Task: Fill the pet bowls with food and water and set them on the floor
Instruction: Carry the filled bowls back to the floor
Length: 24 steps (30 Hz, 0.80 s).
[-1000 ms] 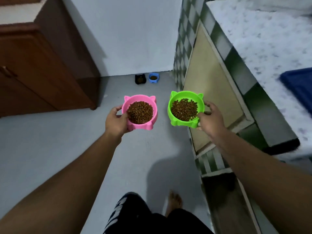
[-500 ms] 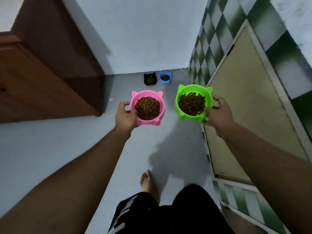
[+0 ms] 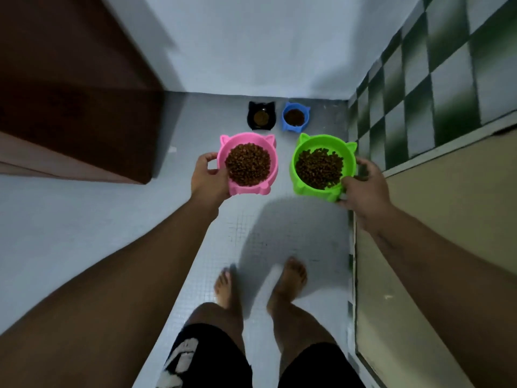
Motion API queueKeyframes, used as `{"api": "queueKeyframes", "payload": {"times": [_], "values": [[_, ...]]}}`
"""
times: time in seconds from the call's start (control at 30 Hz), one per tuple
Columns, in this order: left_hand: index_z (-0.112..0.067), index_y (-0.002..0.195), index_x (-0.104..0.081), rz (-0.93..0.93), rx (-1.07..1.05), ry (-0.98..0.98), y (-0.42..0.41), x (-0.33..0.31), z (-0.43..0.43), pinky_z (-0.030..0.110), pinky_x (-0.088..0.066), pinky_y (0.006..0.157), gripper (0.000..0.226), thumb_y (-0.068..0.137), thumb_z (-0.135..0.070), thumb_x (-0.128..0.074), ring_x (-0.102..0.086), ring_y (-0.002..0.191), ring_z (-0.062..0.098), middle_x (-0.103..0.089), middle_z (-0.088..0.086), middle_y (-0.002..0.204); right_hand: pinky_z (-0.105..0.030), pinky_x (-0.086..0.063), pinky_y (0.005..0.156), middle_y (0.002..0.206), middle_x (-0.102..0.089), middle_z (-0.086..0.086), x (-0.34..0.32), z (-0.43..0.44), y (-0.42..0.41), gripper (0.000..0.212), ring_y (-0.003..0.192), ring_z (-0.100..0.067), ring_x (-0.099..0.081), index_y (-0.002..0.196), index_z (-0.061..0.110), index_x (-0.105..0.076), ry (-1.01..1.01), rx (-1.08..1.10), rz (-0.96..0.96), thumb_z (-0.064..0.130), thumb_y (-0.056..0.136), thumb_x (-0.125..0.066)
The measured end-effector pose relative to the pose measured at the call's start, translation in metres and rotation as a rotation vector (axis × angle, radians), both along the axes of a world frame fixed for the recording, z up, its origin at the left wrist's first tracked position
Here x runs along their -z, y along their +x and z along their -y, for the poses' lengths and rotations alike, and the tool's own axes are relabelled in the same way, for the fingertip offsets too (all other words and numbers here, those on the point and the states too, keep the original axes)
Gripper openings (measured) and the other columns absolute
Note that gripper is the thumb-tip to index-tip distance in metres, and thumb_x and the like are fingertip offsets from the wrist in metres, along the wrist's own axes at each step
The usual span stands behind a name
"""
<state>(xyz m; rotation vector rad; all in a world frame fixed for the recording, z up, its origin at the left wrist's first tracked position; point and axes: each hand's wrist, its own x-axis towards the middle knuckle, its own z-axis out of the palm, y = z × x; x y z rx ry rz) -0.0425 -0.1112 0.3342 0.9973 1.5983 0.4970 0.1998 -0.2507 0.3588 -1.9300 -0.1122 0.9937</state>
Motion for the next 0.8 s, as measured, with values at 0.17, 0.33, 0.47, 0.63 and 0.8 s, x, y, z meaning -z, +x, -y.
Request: {"api": "queueKeyframes", "payload": {"times": [0.17,0.33,0.47,0.63,0.8], "values": [[-0.034,0.113,-0.056,0.000,0.023,-0.001,0.038,0.116,-0.060,0.047,-0.065,0.070,0.026,0.094,-0.027,-0.072,-0.074,0.088,0.021,-0.070,0.004,0.098,-0.047,-0.062,0.063,0.101,-0.062,-0.002,0.119,-0.073,0.037,0.053,0.094,-0.027,-0.068,0.119,0.037,-0.057,-0.003,0.042,-0.065,-0.006,0.087,-0.057],[-0.034,0.113,-0.056,-0.006,0.025,-0.026,0.061,0.237,-0.109,0.051,-0.064,0.075,0.027,0.094,-0.025,-0.072,-0.073,0.092,0.023,-0.070,0.007,0.103,-0.041,-0.060,0.056,0.096,-0.063,0.000,0.241,-0.115,0.062,0.052,0.090,-0.025,-0.068,0.106,0.041,-0.054,-0.025,0.143,-0.098,-0.008,0.088,-0.054],[-0.030,0.119,-0.054,-0.015,0.053,-0.025,0.075,0.323,-0.137,0.052,-0.064,0.078,0.034,0.092,-0.023,-0.074,-0.072,0.095,0.025,-0.068,0.007,0.105,-0.041,-0.059,0.056,0.088,-0.063,0.000,0.330,-0.136,0.077,0.047,0.080,-0.023,-0.067,0.112,0.034,-0.053,-0.047,0.145,-0.068,-0.007,0.089,-0.055],[-0.027,0.121,-0.052,0.015,0.049,-0.032,0.096,0.407,-0.153,0.051,-0.064,0.079,0.040,0.091,-0.018,-0.076,-0.073,0.095,0.026,-0.067,0.007,0.103,-0.062,-0.058,0.075,0.081,-0.060,0.000,0.415,-0.157,0.090,0.045,0.077,-0.026,-0.064,0.112,0.031,-0.054,-0.085,0.091,-0.006,-0.008,0.089,-0.053],[-0.026,0.121,-0.052,0.015,0.090,-0.016,0.114,0.464,-0.165,0.051,-0.064,0.078,0.039,0.091,-0.022,-0.076,-0.073,0.095,0.026,-0.068,0.005,0.102,-0.061,-0.058,0.076,0.089,-0.059,0.003,0.465,-0.180,0.097,0.051,0.093,-0.032,-0.067,0.124,0.028,-0.057,-0.098,0.075,0.024,-0.006,0.087,-0.052]]}}
